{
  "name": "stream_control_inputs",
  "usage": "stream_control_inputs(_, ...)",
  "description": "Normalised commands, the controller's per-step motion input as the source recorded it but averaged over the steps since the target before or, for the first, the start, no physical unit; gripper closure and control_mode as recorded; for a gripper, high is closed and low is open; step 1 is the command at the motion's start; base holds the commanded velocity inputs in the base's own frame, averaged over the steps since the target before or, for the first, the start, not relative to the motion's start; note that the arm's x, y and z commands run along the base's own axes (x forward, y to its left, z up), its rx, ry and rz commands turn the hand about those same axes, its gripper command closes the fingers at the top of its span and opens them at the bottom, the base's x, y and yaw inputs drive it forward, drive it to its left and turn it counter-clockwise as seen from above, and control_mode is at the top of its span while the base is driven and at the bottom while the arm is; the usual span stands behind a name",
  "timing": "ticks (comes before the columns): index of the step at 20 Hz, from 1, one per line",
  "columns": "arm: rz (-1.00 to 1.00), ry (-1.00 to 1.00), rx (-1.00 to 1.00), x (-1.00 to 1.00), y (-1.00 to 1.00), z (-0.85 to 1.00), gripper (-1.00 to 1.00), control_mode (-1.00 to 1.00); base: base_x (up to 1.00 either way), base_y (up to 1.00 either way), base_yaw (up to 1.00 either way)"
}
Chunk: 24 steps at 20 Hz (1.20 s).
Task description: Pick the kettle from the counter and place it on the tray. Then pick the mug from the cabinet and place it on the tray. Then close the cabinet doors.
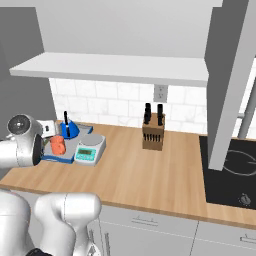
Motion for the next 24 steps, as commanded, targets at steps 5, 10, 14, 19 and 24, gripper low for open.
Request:
stream_control_inputs(5, 0.07, -0.06, 0.08, -0.33, 0.0, 0.39, -1.0, -1.0, 0.0, 0.0, 0.0)
stream_control_inputs(10, 0.17, -0.09, 0.01, -0.34, 0.09, 0.36, -1.0, -1.0, 0.0, 0.0, 0.0)
stream_control_inputs(14, 0.42, -0.03, 0.01, -0.45, 0.15, 0.31, -1.0, -1.0, 0.0, 0.0, 0.0)
stream_control_inputs(19, 0.62, -0.12, -0.02, -0.49, 0.31, 0.36, -1.0, -1.0, 0.0, 0.0, 0.0)
stream_control_inputs(24, 0.49, -0.47, -0.01, -0.55, 0.23, 0.39, -1.0, -1.0, 0.0, 0.0, 0.0)
